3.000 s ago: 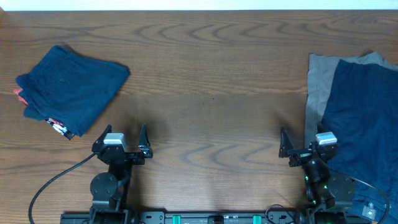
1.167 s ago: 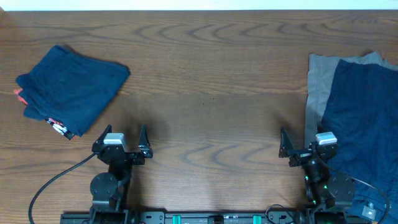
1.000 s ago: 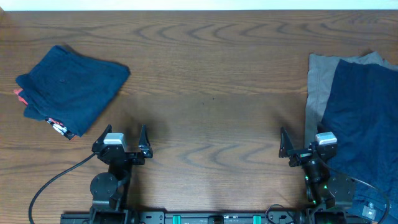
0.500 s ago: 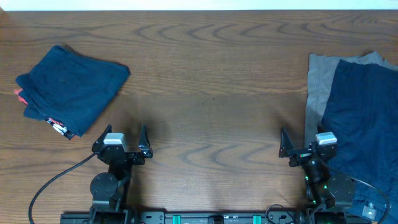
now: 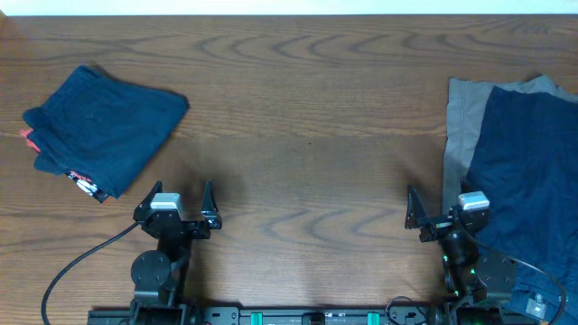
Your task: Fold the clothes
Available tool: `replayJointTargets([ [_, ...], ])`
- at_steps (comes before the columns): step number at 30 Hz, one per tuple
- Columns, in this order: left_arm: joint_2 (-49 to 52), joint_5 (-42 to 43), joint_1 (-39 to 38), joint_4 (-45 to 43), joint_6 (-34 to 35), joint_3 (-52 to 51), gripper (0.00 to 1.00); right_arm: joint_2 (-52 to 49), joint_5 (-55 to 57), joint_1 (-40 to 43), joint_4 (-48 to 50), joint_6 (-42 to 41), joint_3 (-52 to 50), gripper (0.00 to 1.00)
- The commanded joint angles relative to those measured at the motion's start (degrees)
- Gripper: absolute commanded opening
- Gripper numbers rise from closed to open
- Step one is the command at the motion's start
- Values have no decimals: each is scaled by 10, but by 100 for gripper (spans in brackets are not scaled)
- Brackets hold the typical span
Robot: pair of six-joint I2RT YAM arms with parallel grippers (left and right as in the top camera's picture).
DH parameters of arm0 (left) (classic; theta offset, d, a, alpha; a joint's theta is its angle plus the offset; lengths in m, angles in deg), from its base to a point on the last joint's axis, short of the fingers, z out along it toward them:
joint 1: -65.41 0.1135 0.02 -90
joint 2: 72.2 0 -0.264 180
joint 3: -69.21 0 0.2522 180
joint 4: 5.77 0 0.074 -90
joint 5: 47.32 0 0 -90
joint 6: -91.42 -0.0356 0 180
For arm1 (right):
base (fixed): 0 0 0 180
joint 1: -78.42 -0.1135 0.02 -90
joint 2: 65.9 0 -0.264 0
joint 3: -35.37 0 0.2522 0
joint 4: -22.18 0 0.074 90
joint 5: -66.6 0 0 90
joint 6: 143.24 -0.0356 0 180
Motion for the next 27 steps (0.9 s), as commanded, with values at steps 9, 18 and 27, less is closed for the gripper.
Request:
replayJointTargets([
  [9,-2,-14,3,27,3,-6,98,3,-1,-5,7,7,-2,99],
  [18,2,-13,3,32,30,-3,98,-5,-5,-5,-2,-36,0,99],
  [27,88,28,3,176,44,125,98,-64,118,-5,-153,-39,96,99],
])
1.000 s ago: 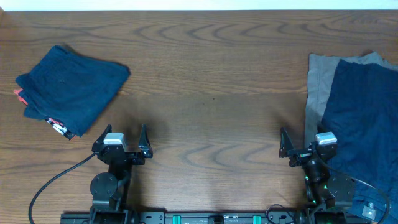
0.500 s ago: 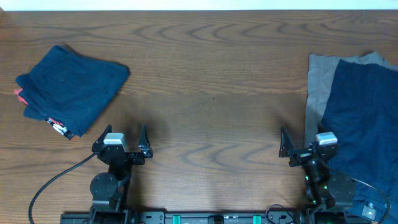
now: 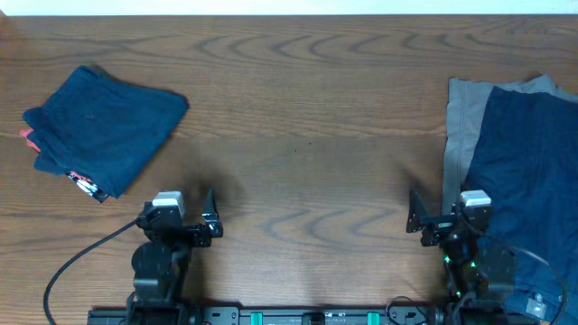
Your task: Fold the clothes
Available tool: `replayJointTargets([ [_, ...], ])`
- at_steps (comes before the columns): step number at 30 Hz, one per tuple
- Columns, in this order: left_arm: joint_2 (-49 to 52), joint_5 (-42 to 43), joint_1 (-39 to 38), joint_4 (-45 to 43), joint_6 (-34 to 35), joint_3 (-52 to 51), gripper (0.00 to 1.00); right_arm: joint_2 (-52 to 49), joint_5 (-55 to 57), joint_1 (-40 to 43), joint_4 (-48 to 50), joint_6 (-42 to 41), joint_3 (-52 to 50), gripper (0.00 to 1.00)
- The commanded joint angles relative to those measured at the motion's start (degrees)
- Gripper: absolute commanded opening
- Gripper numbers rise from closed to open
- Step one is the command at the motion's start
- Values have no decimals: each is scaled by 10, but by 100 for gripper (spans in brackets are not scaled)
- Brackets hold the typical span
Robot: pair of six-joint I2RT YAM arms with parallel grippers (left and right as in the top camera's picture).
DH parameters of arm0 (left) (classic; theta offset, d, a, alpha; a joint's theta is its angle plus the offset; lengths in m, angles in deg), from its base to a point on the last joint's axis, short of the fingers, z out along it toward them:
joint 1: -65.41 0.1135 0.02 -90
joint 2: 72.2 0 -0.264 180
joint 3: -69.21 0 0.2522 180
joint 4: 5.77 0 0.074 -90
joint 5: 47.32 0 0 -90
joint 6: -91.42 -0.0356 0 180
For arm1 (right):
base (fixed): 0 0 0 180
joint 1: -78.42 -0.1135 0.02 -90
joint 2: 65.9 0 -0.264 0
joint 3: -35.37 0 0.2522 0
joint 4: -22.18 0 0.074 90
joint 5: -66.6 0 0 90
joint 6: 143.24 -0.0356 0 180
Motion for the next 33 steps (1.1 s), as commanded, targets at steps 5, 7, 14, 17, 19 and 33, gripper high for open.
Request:
replayJointTargets([
  [5,152,22,3,120,10,188,98,-156,138,-5,-64,-9,131,99],
  [7,206,22,3,164,10,241,98,-225,171,-5,-83,-9,170,99],
  [14,373,22,3,267,10,366,98,-499,228,30,-122,-9,288,99],
  [17,418,31,3,274,10,376,98,-600,222,56,-92,-10,310,99],
  [19,442,32,3,275,10,376,97,-654,214,68,-59,-10,313,99],
  [33,507,35,3,273,16,376,98,-860,210,149,90,-53,313,78],
])
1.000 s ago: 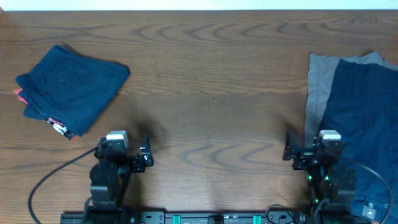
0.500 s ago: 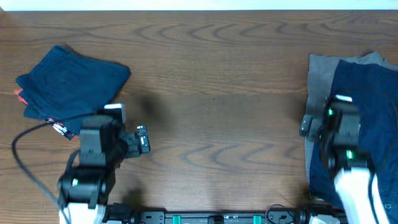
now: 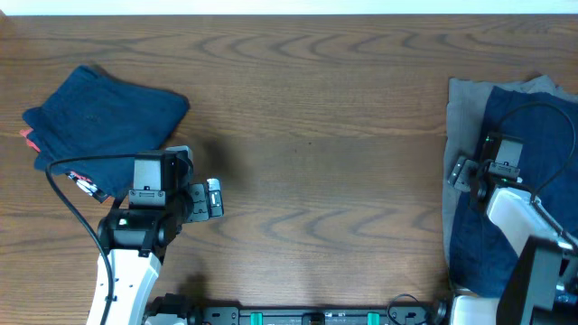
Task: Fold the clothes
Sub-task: 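Reach the right gripper to the navy shorts on the grey shirt and grasp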
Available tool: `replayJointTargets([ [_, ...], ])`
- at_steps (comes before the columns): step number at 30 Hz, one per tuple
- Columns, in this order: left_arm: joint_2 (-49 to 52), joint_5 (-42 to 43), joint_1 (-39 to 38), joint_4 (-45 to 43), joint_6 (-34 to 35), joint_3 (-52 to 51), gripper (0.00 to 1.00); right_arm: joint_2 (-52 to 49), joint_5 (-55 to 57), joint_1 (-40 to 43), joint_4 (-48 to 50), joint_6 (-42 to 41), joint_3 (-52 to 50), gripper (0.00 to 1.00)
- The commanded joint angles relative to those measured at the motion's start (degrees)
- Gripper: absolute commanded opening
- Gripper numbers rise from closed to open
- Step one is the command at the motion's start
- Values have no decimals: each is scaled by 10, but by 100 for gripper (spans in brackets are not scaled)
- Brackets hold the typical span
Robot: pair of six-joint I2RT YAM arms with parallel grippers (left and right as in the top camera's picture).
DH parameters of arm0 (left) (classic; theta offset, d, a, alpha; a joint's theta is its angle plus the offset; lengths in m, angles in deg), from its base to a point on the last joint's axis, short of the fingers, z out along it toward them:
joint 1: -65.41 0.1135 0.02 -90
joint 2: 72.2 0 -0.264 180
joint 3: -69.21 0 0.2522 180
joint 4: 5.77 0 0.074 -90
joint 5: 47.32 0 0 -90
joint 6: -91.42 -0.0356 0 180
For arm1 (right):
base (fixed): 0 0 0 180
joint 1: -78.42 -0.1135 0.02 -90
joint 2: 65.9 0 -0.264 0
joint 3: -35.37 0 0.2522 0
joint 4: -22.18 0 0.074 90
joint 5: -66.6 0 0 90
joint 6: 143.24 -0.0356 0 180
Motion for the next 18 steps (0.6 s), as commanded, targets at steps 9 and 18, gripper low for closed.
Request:
replayJointTargets([
  [9,1,7,3,-3,3,12,98,-22,15,13,12,-12,10,40],
  [18,1,7,3,-3,3,12,98,62,1,15,9,-11,17,1],
])
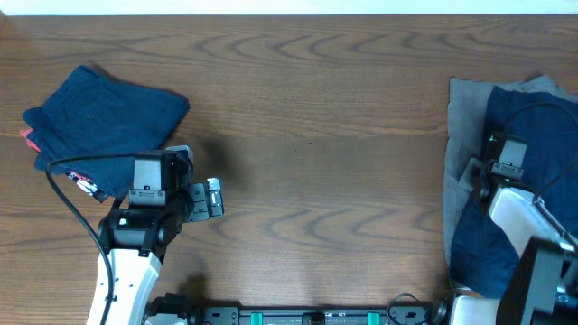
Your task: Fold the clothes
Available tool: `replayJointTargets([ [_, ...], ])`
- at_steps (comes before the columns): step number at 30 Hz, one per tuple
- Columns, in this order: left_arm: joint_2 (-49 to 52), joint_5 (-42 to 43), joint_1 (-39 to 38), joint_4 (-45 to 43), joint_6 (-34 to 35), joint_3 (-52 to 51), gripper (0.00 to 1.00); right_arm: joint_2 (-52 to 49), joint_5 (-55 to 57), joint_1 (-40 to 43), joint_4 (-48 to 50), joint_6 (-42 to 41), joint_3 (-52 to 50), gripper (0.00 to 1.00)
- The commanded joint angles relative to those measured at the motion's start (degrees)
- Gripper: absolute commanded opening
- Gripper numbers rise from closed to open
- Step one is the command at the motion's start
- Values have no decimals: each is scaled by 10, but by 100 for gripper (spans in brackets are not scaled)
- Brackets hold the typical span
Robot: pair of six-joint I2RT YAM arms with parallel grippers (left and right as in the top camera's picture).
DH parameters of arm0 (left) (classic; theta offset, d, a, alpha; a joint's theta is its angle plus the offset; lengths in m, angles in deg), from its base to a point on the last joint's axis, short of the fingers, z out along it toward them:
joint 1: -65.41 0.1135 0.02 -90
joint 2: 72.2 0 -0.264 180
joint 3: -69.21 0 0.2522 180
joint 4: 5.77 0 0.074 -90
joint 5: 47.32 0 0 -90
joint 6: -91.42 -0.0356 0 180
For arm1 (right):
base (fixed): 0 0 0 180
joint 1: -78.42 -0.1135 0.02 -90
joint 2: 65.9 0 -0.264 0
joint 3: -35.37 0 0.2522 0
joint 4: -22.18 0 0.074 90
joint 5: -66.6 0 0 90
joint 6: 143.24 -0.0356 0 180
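Observation:
On the right of the overhead view a dark blue garment point(533, 135) lies spread on a grey garment point(462, 108). My right gripper point(476, 171) is down on the blue garment's left edge, and its fingers look shut on the cloth. A folded dark blue garment point(99, 126) lies at the far left. My left gripper point(185, 199) hangs raised just beside the folded garment's near right corner. It is open and holds nothing.
The wooden table point(307, 135) runs between the two heaps. The left arm's black cable point(77, 167) loops over the near edge of the folded garment. The right arm's cable point(533, 108) arcs over the blue garment. The pile on the right runs off the frame's right edge.
The right gripper's fingers have drawn together on the blue garment's left edge, and more grey cloth shows beside it. The left arm has not moved.
Both arms first rested low at the near edge with open grippers, then shifted slightly. Later the left arm stood raised beside the folded garment, and the right arm had reached onto the pile. Now the right gripper is shut on the blue garment's edge.

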Motion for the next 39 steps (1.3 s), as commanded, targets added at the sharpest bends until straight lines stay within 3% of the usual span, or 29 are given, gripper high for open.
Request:
replayJointTargets([
  [1,1,7,3,-1,3,12,98,54,-5,7,-2,-3,16,1],
  [6,1,7,3,-1,3,12,98,158,-74,7,-57,13,52,1],
  [9,1,7,3,-1,3,12,98,224,-207,2,-127,65,132,1],
  [12,1,7,3,-1,3,12,98,256,-325,-26,-209,68,206,1],
  [21,1,11,3,-5,3,12,98,195,-333,-197,-268,63,205,1],
  [25,1,11,3,-16,3,12,98,117,-337,-276,-201,42,205,1],
  [32,1,35,3,-46,3,12,98,-6,-362,-390,102,-41,205,2],
  [35,1,41,3,-56,3,12,98,-43,-323,-415,155,-62,205,26],
  [36,1,41,3,-57,3,12,98,-50,-313,-418,154,-65,205,41],
  [38,2,41,3,-56,3,12,98,-58,-294,-417,133,-64,205,86],
  [39,3,41,3,-56,3,12,98,-58,-272,-414,113,-64,205,99],
])
